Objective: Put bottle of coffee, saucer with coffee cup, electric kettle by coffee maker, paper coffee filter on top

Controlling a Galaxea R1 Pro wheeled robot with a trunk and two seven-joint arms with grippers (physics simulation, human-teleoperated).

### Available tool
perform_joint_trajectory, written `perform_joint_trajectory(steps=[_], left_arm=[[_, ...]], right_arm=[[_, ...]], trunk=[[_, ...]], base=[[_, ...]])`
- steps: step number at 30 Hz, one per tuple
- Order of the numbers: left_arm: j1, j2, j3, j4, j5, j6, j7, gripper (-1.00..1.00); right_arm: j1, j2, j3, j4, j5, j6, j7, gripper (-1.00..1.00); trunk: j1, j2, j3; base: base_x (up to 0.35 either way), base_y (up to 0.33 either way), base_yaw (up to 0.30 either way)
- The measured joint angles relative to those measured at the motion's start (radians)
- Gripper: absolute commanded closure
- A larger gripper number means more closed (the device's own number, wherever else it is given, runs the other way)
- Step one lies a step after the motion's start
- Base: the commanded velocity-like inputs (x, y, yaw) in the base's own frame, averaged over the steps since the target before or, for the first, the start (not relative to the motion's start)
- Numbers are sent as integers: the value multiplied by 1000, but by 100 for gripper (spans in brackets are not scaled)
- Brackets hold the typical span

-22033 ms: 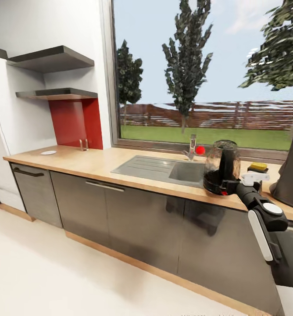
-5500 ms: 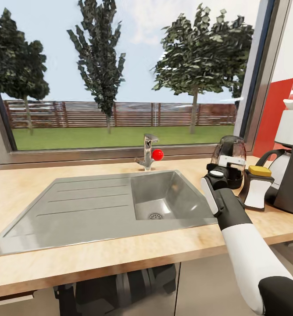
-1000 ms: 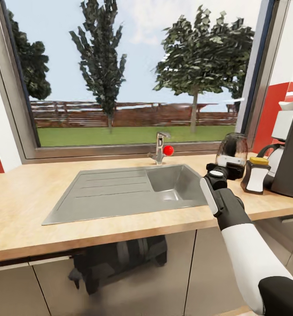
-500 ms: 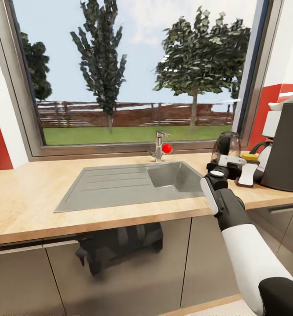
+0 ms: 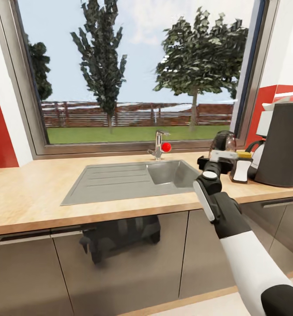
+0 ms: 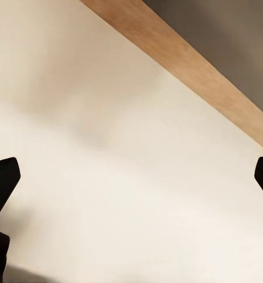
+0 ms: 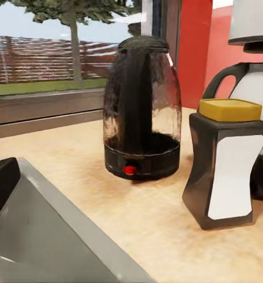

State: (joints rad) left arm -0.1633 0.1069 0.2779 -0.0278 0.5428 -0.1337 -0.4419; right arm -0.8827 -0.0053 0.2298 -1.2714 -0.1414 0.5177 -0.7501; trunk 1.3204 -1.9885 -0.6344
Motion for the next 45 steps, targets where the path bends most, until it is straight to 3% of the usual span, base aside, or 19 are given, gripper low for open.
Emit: perform_joint_trajectory(steps=[12,13,14,21,22,24,25,26,27,29,31,32,34,35,38,41,45], left_arm=[[0,0,1,0,0,0,0,-100],[0,0,1,0,0,0,0,-100],[0,0,1,0,0,0,0,-100],[0,0,1,0,0,0,0,-100],[0,0,1,0,0,0,0,-100],[0,0,1,0,0,0,0,-100],[0,0,1,0,0,0,0,-100],[0,0,1,0,0,0,0,-100],[0,0,1,0,0,0,0,-100],[0,0,1,0,-1,0,0,-100],[0,0,1,0,0,0,0,-100],[0,-1,0,0,-1,0,0,-100],[0,-1,0,0,-1,-1,0,-100],[0,-1,0,0,-1,0,0,-100],[0,-1,0,0,-1,-1,0,-100],[0,-1,0,0,-1,-1,0,-100],[0,-1,0,0,-1,0,0,-100]], right_arm=[[32,0,34,-36,-5,1,13,-100],[36,0,38,-36,-5,1,40,-100],[41,-1,42,-37,-3,2,121,-100],[65,-9,41,-88,1,3,352,-100],[83,-15,39,-123,2,3,420,-100],[98,-26,39,-158,2,4,484,-100],[113,-42,38,-193,2,4,560,-100],[118,-46,37,-201,2,4,584,-100],[134,-56,33,-218,0,3,656,-100],[141,-66,16,-225,-2,3,709,-100],[147,-75,-27,-228,-4,2,793,-100],[160,-83,-152,-229,1,0,1052,-100],[166,-85,-213,-229,0,-1,1190,-100],[173,-87,-247,-230,-1,-2,1295,-100],[191,-87,-291,-230,-2,-2,1404,-100],[217,-88,-407,-230,-1,-2,1608,-100],[236,-89,-486,-231,0,-2,1771,-100]], trunk=[[0,0,0],[0,0,0],[0,0,0],[0,0,0],[0,0,0],[0,0,0],[0,0,0],[0,0,0],[0,0,0],[0,0,0],[0,0,0],[0,0,0],[0,0,0],[0,0,0],[0,0,0],[0,0,0],[0,0,0]], base=[[-86,0,0],[-53,0,0],[-43,0,0],[-16,0,0],[-5,0,0],[-3,0,0],[-2,0,0],[0,0,0],[0,0,0],[-3,0,0],[-132,0,0],[-257,0,0],[-166,0,0],[-103,0,0],[-163,0,0],[-214,0,0],[-161,0,0]])
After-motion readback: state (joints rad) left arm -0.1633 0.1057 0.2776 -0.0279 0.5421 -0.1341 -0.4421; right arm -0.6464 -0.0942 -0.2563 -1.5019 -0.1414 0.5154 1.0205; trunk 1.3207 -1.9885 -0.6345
